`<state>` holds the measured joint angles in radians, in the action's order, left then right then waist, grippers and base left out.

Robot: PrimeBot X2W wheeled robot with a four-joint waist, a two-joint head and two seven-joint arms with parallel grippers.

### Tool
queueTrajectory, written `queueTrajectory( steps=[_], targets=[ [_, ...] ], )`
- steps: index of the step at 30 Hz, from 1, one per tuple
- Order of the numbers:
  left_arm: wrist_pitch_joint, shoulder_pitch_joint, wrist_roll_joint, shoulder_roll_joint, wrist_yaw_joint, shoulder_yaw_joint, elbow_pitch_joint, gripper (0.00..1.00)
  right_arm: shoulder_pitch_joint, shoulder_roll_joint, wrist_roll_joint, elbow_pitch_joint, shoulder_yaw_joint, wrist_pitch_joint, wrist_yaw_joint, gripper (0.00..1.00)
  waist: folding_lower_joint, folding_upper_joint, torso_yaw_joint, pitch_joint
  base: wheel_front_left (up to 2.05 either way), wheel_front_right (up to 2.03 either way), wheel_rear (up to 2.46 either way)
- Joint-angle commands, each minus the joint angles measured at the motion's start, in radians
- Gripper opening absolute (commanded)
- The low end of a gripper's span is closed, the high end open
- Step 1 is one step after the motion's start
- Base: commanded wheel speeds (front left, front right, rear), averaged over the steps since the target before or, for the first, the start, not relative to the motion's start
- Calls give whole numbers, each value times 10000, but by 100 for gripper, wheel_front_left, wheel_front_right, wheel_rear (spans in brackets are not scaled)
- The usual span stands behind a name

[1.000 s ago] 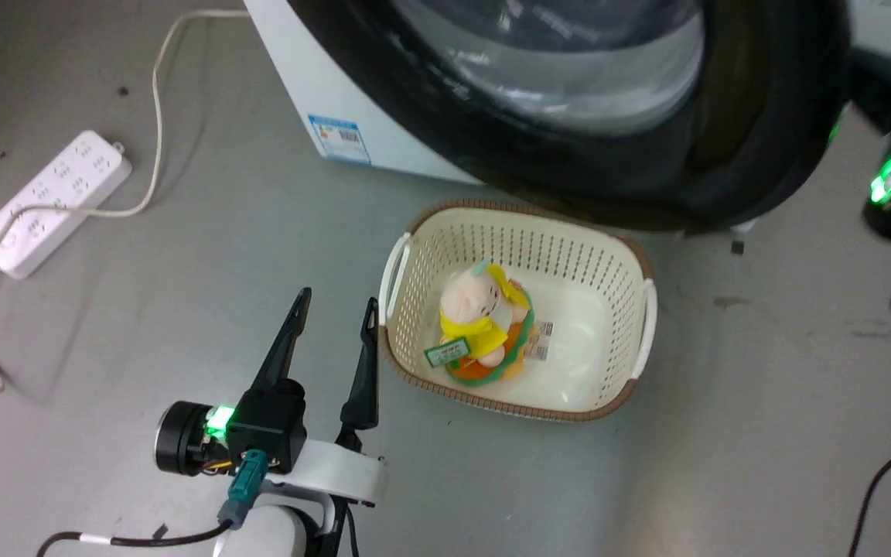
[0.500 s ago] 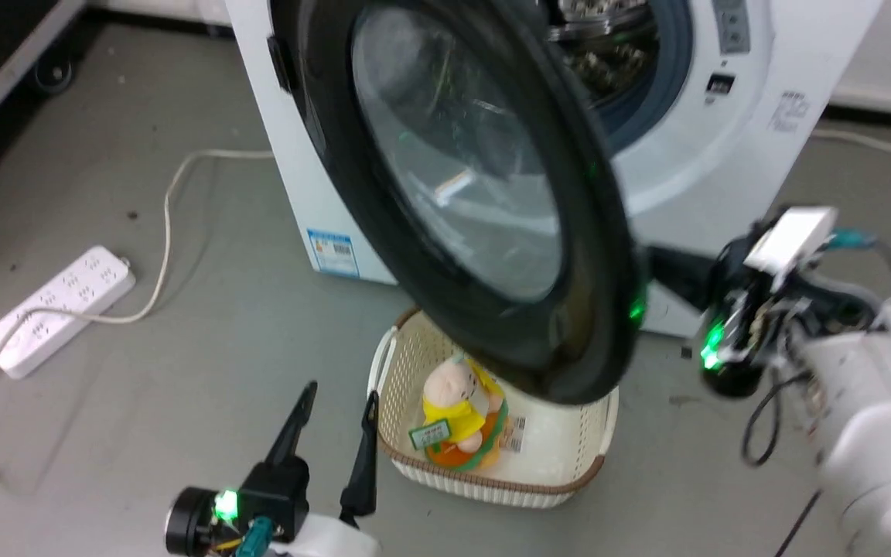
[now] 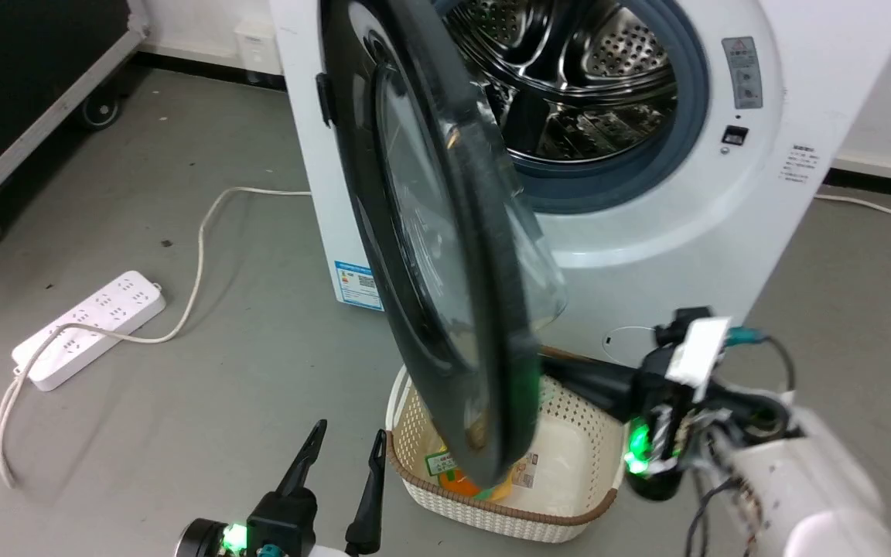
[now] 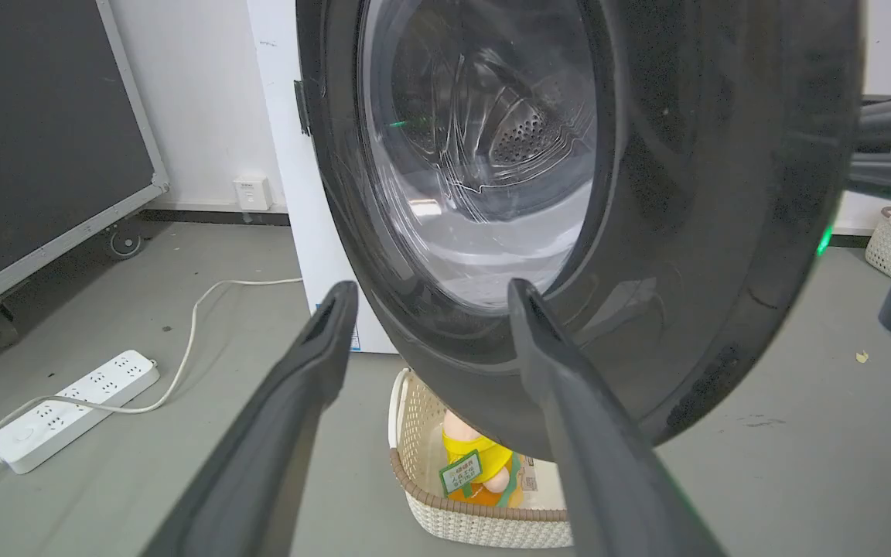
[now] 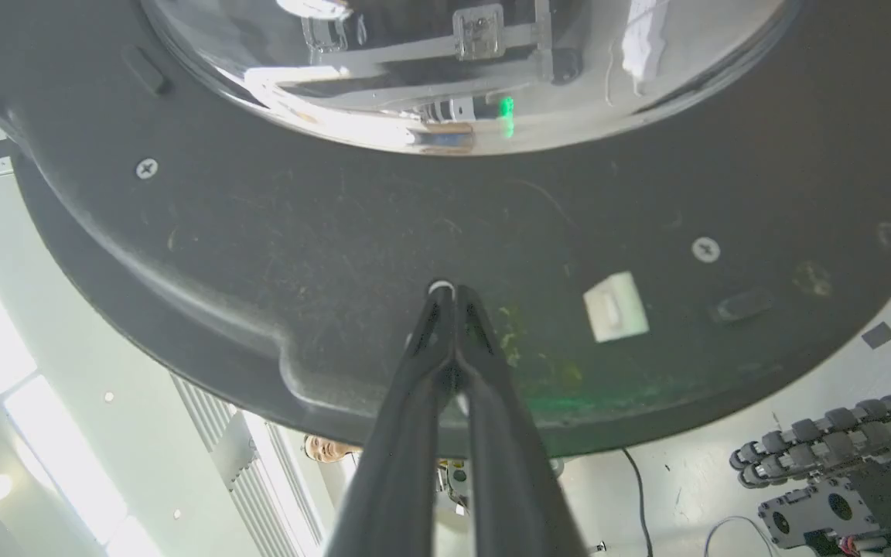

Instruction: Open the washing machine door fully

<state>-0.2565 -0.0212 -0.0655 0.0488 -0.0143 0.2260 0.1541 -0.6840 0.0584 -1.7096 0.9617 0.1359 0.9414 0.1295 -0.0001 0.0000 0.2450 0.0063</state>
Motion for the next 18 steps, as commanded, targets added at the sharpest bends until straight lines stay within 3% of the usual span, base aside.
queueTrajectory(
  steps=[1,5,9,10,11,15,18],
  targets=[
    [-53,-137,-94,14,50,42,13,100,404,-79,-632,-365,721,-257,12,0,1,0,91,-48,0,0,0],
    [-53,-187,-116,14,57,87,30,100,811,-80,-1691,-1081,2302,-1191,12,0,1,0,170,-29,0,0,0],
    [-53,-147,-175,14,5,84,22,100,864,-80,-2121,-1420,3241,-2129,12,0,1,0,136,6,0,0,0],
    [-53,-134,-198,14,-19,61,17,100,814,-80,-2055,-1431,3315,-2463,12,12,1,0,85,-5,0,0,0],
    [-53,-126,-220,14,-46,26,12,100,770,-76,-1967,-1467,3345,-2760,12,100,1,0,23,-21,0,0,0],
    [-53,-102,-290,14,-104,-181,-25,100,785,553,-1085,-2215,3161,-4514,12,100,1,0,-272,-131,0,0,0],
    [-53,-85,-368,14,-114,-377,-88,100,1120,1548,841,-3595,3299,-6723,12,100,1,0,-514,-190,0,0,0]
  ],
)
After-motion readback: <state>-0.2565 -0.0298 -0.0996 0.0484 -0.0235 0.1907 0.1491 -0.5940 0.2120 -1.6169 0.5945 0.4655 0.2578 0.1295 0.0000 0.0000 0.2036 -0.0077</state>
